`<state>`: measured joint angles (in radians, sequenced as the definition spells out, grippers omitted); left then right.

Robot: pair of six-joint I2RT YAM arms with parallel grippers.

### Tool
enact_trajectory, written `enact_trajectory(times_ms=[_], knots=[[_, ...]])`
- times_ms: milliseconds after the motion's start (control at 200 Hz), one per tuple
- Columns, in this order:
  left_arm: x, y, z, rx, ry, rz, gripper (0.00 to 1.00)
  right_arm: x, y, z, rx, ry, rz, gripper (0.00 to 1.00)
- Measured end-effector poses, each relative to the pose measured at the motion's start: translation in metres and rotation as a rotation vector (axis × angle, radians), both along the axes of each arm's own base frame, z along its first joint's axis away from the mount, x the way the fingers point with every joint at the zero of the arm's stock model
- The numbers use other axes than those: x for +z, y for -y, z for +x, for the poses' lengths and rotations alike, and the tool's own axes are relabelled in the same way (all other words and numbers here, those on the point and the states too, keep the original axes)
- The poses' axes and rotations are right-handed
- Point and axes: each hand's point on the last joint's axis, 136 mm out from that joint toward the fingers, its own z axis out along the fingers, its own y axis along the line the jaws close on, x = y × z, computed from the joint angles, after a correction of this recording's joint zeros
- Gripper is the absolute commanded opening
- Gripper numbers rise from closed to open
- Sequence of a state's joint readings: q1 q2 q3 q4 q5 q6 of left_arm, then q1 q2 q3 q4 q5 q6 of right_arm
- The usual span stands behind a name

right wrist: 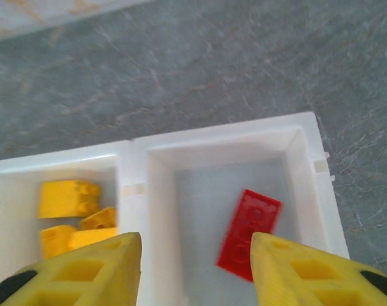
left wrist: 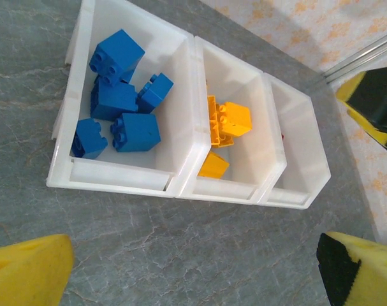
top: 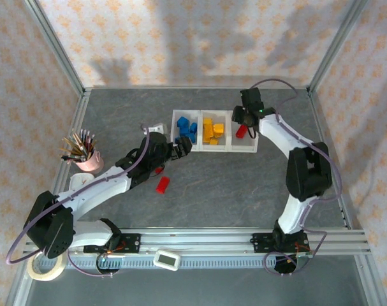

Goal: Sort the legos into containers by color
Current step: Pick up the lego from the bottom-center of the table.

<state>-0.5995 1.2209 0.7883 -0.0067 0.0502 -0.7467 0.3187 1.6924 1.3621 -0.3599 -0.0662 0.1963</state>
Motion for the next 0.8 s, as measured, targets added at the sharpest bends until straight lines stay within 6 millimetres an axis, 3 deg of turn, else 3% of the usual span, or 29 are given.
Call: enact_trajectory(times_ms=[90,170,350,500,611,801], knots=[[0.015,-0.007,-0.004,0.010,0.036,-0.010,0.99,0.010,-0.027,-0.020,0.065,0.018,0.013,0.53],[0.024,-0.018,-0.010,0.030,0.061,-0.015,0.99,0.003,-0.054,-0.043,0.132,0.002,0.013,0.56],[0.022,-0.044,-0.030,0.074,0.064,0.004,0.99,-0.034,-0.117,-0.102,0.279,-0.084,-0.004,0.60],[0.010,-0.062,-0.049,0.103,0.043,0.021,0.99,-0.052,-0.166,-0.149,0.392,-0.123,0.007,0.63],[0.006,-0.072,-0.060,0.124,0.026,0.028,0.99,-0.064,-0.198,-0.171,0.447,-0.134,0.019,0.66],[0.006,-0.090,-0.071,0.183,0.015,0.030,0.99,-0.113,-0.234,-0.200,0.498,-0.213,-0.008,0.71]])
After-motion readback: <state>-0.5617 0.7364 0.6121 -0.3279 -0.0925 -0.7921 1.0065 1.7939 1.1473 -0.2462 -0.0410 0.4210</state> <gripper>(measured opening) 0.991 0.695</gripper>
